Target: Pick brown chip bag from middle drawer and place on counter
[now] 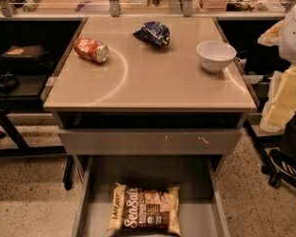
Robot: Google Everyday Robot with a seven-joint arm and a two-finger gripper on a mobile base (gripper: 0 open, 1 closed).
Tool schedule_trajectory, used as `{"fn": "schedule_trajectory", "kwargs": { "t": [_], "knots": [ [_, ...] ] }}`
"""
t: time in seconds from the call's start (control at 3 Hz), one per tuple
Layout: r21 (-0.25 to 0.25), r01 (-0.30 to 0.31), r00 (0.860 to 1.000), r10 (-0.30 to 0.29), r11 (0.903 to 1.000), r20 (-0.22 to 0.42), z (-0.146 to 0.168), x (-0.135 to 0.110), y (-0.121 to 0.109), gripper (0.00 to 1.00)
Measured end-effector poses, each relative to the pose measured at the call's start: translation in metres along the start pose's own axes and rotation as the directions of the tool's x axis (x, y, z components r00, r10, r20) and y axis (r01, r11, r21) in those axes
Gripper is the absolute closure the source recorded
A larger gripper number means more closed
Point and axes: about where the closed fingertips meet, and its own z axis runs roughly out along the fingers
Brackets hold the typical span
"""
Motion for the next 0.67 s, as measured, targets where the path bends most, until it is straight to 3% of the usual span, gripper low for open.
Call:
{"fn": "schedule_trajectory", "kwargs": {
  "t": [0.67],
  "knots": [
    [-0.031,0.004,0.999,-0.003,0.9995,0.040,0.023,0.004,0.018,0.00]
  ]
}}
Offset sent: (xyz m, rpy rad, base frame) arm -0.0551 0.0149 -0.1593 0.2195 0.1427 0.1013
